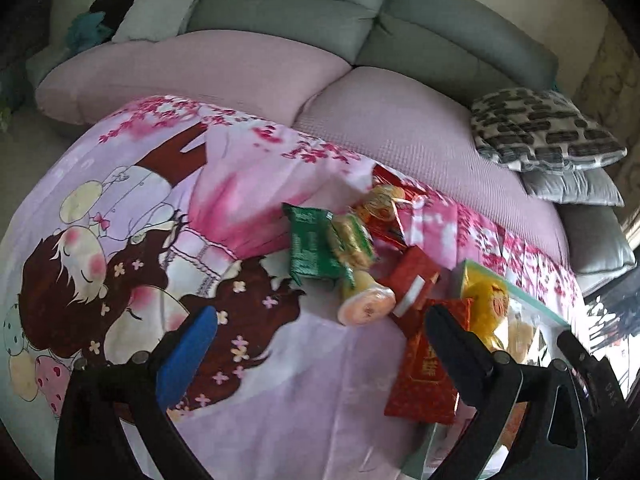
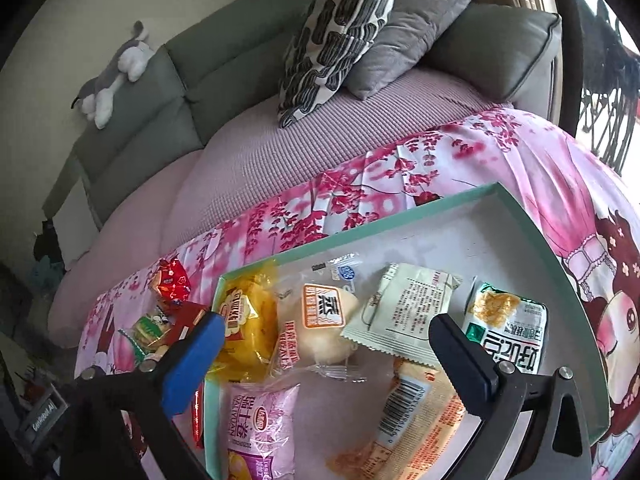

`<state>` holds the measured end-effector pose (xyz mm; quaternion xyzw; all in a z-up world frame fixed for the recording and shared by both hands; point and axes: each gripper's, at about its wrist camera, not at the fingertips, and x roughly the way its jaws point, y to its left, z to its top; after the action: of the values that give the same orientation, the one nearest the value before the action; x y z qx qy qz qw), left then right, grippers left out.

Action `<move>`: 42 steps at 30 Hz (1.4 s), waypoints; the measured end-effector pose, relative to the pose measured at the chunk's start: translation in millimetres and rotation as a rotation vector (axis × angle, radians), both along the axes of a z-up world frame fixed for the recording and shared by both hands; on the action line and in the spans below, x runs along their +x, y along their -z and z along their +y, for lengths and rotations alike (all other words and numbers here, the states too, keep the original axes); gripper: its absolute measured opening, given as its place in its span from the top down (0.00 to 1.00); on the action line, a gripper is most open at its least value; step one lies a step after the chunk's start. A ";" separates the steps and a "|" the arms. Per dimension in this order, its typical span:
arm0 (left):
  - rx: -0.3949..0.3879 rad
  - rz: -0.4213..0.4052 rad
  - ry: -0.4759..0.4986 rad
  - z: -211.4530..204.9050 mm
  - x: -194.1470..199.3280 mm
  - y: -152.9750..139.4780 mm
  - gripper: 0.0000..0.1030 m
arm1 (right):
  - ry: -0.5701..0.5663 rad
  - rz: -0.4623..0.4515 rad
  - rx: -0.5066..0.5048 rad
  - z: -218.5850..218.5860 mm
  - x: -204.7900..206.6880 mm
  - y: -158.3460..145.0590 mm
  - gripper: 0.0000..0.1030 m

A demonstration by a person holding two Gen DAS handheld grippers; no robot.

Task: Organize snacks
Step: 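Move both open tools back over the remaining snack pile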

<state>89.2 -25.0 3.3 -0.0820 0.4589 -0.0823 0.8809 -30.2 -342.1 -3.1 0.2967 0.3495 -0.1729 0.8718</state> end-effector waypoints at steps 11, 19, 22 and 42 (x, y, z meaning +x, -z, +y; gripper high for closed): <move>-0.049 -0.011 -0.041 35.2 8.7 -7.9 0.00 | -0.030 -0.048 -0.025 27.4 5.0 -11.6 0.00; -0.044 0.007 -0.077 63.9 13.9 -8.5 0.00 | -0.027 -0.050 -0.041 40.6 4.8 -22.2 0.00; -0.072 0.026 -0.107 76.8 17.4 -5.6 0.00 | -0.053 -0.044 -0.048 51.1 9.2 -23.3 0.00; -0.142 0.153 -0.237 127.6 33.6 24.0 0.00 | -0.306 0.019 -0.115 143.4 54.2 -20.1 0.11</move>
<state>122.8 102.6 -20.7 -0.2034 0.5048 -0.0036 0.8389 23.9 -198.7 17.0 0.1881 0.3882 -0.0607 0.9002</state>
